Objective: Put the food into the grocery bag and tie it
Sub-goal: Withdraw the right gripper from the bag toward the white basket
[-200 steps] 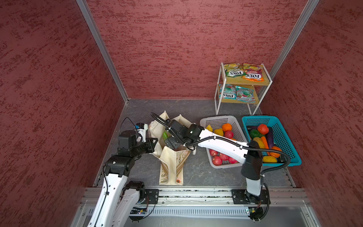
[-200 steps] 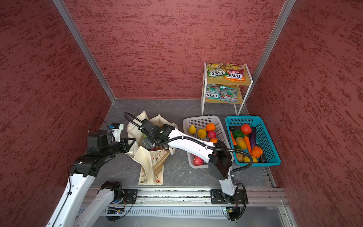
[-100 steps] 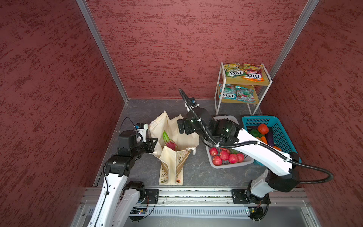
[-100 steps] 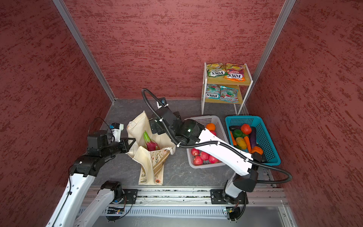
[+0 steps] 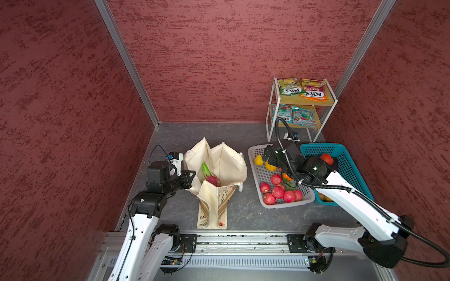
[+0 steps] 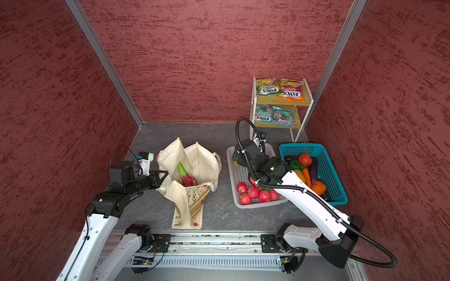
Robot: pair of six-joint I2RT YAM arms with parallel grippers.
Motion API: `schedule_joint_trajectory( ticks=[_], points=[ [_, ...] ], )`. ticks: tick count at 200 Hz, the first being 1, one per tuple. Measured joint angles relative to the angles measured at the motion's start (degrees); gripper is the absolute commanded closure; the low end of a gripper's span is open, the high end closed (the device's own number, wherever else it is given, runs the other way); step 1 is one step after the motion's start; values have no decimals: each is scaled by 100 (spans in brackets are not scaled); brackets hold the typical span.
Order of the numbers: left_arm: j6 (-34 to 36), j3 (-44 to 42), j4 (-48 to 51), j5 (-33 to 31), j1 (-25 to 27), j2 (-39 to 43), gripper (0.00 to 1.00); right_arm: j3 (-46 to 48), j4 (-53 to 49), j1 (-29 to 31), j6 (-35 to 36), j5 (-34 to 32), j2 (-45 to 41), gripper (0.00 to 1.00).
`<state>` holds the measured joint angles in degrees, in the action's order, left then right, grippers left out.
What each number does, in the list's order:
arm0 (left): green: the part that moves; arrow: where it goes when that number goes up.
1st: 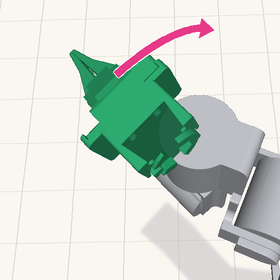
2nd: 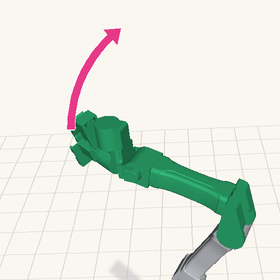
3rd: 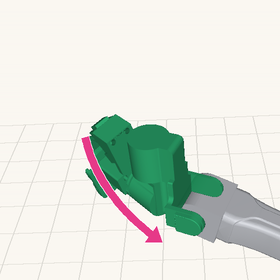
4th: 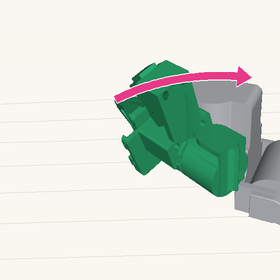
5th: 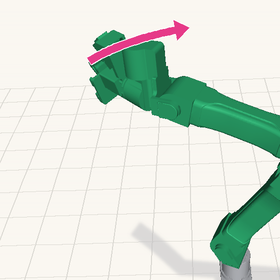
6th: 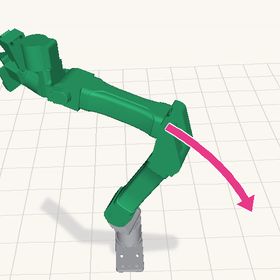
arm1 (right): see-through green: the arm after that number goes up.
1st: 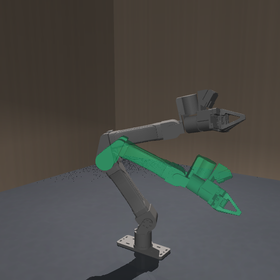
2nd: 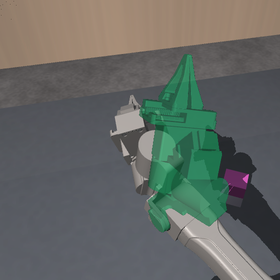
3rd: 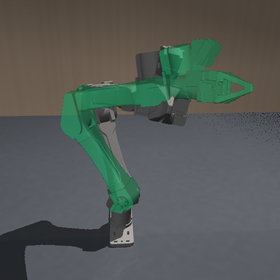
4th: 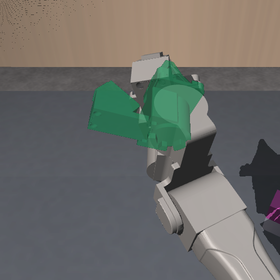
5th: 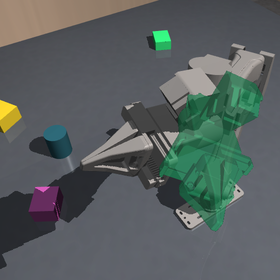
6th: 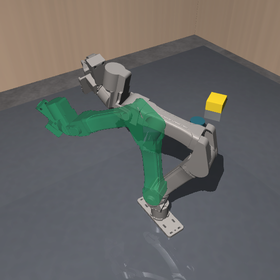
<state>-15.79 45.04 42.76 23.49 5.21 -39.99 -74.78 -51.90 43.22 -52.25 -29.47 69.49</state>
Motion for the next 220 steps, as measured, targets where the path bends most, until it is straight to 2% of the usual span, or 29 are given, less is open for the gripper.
schedule_joint_trajectory(
  ticks=[22,47,103,153,220],
  points=[
    [0,0,-4,0,0,-20,90,85,-306,-7,-306,-9,11,3],
    [0,0,-2,2,0,-24,90,317,-544,-9,-457,109,-81,11],
    [0,0,-35,-4,227,-168,90,1062,-1255,-20,-990,494,-791,19],
    [-2,0,-20,-92,251,-42,90,1217,-1716,-20,-1134,1099,-319,20],
    [-2,-4,2,-140,254,37,90,1309,-1663,-20,-1134,1620,114,22]
  ],
)
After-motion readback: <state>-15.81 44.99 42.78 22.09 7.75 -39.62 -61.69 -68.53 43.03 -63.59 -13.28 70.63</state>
